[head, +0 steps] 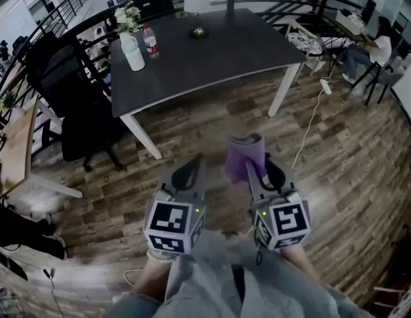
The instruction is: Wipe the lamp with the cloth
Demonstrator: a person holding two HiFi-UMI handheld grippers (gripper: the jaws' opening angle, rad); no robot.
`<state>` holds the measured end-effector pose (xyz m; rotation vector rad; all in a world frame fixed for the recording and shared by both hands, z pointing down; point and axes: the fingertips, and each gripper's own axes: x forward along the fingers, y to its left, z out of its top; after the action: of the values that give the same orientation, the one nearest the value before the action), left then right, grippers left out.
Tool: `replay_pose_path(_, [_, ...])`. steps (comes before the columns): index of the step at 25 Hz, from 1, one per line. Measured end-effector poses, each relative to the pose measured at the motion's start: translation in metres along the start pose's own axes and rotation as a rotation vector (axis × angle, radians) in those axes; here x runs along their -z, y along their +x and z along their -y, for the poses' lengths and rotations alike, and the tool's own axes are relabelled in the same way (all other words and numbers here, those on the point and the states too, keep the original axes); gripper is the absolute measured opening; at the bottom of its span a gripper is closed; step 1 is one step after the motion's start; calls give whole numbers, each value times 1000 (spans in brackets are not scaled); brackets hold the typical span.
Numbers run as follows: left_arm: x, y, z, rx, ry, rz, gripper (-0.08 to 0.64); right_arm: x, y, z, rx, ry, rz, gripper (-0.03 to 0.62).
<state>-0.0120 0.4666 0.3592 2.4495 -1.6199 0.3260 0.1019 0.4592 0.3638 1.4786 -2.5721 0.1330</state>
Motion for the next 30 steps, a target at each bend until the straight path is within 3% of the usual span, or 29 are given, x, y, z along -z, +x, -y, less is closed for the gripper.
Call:
replay_pose_path(17, [-13,17,-9,33,-8,33,9,-1,10,15,53,1,11,94])
replay_pose_path(30, [-35,112,-55,47,-15,13,9,-26,111,56,37,-24,21,94])
